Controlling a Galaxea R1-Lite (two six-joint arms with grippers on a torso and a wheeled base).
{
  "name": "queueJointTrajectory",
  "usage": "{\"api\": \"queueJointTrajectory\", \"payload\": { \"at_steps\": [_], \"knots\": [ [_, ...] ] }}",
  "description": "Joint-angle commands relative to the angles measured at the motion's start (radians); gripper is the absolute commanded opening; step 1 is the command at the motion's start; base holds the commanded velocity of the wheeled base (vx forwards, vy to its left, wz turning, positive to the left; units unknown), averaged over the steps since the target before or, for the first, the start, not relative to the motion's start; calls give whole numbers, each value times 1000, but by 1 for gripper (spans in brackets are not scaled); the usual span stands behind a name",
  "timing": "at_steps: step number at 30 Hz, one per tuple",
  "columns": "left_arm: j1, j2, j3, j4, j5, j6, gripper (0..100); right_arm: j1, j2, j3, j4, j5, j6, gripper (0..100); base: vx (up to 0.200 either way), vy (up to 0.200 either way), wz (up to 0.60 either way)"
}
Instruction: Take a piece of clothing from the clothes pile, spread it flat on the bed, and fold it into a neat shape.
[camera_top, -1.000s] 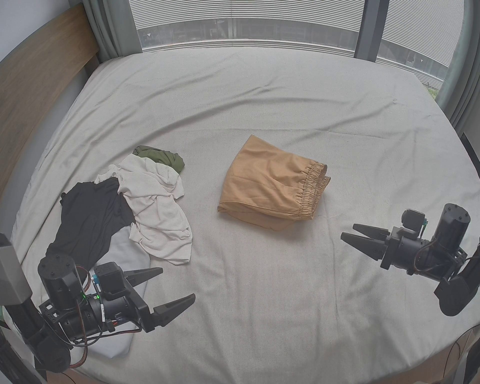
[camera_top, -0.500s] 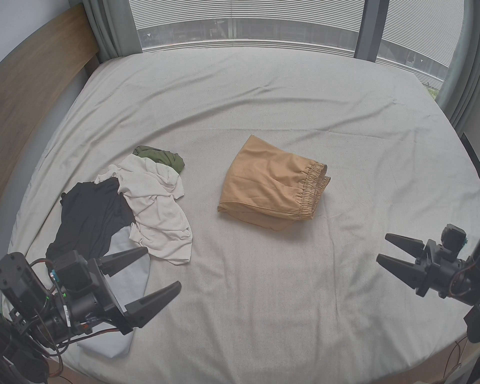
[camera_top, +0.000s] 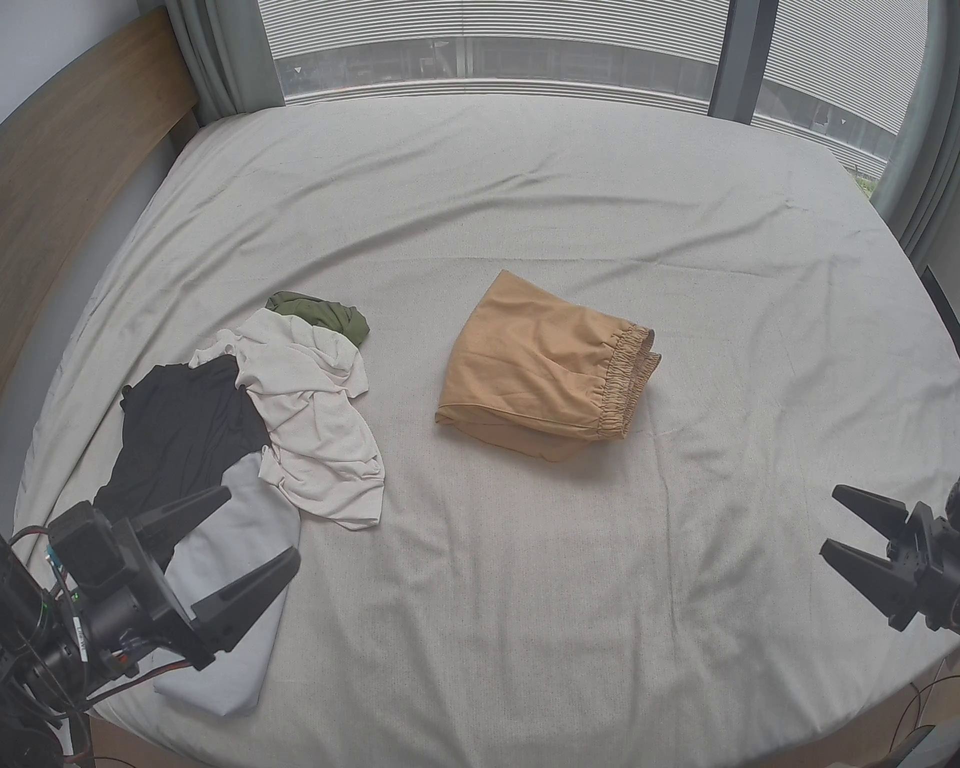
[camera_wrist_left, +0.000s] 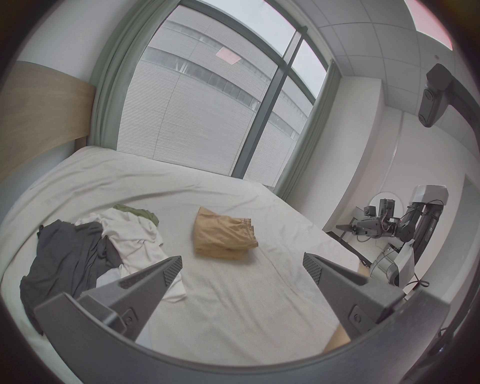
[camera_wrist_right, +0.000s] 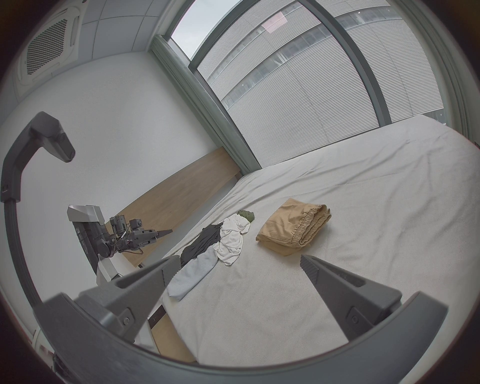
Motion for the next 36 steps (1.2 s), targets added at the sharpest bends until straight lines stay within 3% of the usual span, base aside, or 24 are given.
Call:
{"api": "queueJointTrajectory", "payload": {
  "at_steps": [1, 4, 11, 15, 25, 29, 32, 34, 36],
  "knots": [
    [9, -436, 16, 347, 29, 3, 100, -10, -298, 18, 209, 1, -1, 100, 0, 0, 0],
    [12, -518, 10, 440, 37, 3, 100, -10, -344, 18, 255, 1, -2, 100, 0, 0, 0],
    [56, -874, -63, 886, 46, 4, 100, -22, -592, 15, 492, 1, -1, 100, 0, 0, 0],
    [90, -974, -81, 1015, 46, 6, 100, -30, -709, 10, 604, 1, -1, 100, 0, 0, 0],
    [200, -1103, -53, 1067, 37, 18, 100, -76, -942, -19, 816, 1, -1, 100, 0, 0, 0],
    [222, -1147, -9, 1073, 40, 23, 100, -88, -1085, -16, 940, 1, -1, 100, 0, 0, 0],
    [223, -1147, 3, 1072, 43, 23, 100, -94, -1089, 5, 945, -4, -24, 100, 0, 0, 0],
    [225, -1147, 11, 1072, 46, 26, 100, -94, -1089, 18, 953, -42, -67, 100, 0, 0, 0],
    [229, -1147, 17, 1078, 49, 38, 100, -94, -1089, 18, 986, -148, -119, 100, 0, 0, 0]
  ]
}}
